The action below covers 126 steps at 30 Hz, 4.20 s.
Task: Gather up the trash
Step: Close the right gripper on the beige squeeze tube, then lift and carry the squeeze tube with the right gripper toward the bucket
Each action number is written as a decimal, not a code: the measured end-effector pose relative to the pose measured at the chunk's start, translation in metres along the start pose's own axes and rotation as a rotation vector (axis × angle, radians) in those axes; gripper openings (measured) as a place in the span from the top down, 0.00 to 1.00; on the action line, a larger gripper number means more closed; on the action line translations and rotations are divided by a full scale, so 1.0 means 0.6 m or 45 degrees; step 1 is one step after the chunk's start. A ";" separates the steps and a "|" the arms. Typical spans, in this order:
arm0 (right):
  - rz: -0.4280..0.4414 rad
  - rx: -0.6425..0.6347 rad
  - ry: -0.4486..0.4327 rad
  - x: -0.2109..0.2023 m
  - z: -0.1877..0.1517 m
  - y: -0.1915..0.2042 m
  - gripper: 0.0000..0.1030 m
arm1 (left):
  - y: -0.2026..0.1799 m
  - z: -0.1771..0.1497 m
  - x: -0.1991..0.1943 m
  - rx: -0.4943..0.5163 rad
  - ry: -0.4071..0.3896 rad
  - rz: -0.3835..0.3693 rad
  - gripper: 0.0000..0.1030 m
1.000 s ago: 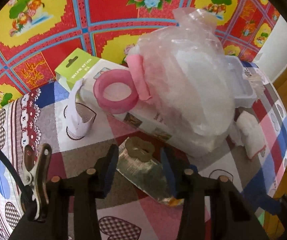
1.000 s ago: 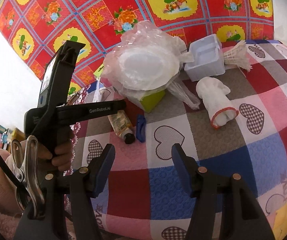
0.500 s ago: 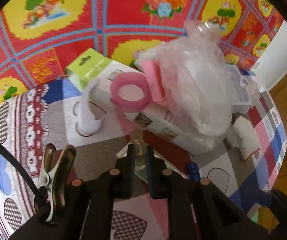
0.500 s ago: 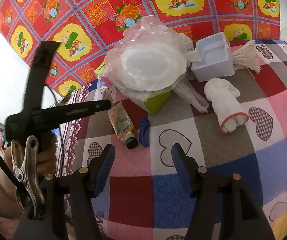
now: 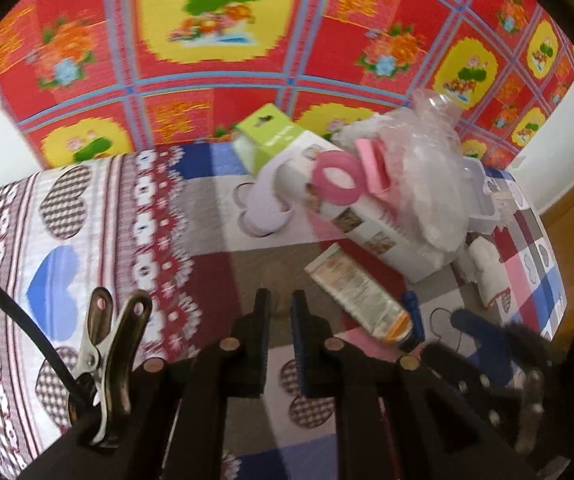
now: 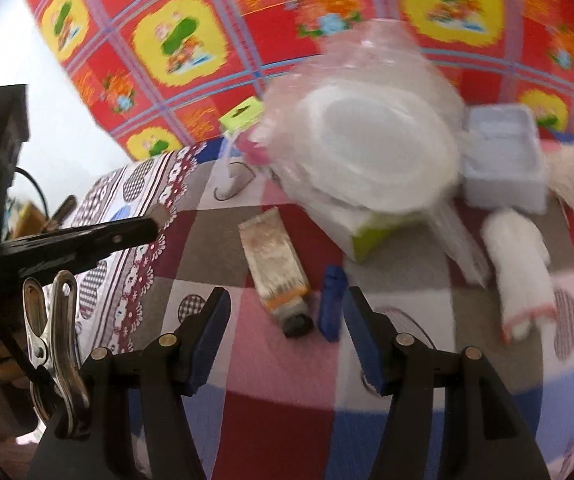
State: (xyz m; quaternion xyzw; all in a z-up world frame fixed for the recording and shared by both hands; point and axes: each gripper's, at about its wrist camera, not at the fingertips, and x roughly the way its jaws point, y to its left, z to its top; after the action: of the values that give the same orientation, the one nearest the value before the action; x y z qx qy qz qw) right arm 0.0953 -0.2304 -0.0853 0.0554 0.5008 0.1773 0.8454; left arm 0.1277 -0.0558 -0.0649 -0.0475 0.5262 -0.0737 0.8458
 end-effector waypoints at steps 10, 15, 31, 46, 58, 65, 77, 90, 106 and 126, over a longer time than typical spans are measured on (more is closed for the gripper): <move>-0.084 -0.278 0.133 0.083 0.027 0.031 0.41 | 0.078 -0.045 -0.038 -0.147 -0.017 0.046 0.89; -0.105 -0.347 0.175 0.102 0.027 0.037 0.41 | 0.107 -0.053 -0.054 -0.199 -0.041 0.046 0.89; -0.091 -0.276 0.156 0.093 -0.002 0.098 0.64 | 0.173 -0.080 -0.079 -0.261 -0.053 0.009 0.89; -0.013 -0.090 0.070 0.047 -0.029 0.190 0.64 | 0.226 -0.087 -0.103 -0.187 -0.020 -0.055 0.89; -0.029 -0.010 0.006 0.030 -0.058 0.261 0.64 | 0.263 -0.107 -0.124 -0.052 -0.006 -0.119 0.89; 0.000 -0.043 0.011 0.018 -0.067 0.284 0.64 | 0.278 -0.122 -0.145 -0.076 -0.020 -0.133 0.89; 0.122 -0.143 0.029 0.012 -0.074 0.320 0.64 | 0.300 -0.157 -0.199 -0.198 -0.083 -0.037 0.89; 0.262 -0.324 0.068 0.032 -0.067 0.418 0.64 | 0.402 -0.211 -0.262 -0.427 -0.190 0.106 0.89; 0.369 -0.536 0.090 0.087 -0.064 0.626 0.64 | 0.636 -0.305 -0.308 -0.650 -0.205 0.292 0.89; 0.403 -0.512 0.151 0.236 -0.082 0.898 0.64 | 0.936 -0.381 -0.168 -0.709 -0.025 0.192 0.89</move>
State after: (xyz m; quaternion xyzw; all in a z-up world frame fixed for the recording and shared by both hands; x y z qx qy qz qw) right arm -0.0174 0.3175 -0.0805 -0.0468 0.4893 0.4062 0.7703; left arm -0.0795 0.5140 -0.1654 -0.2393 0.5201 0.1372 0.8083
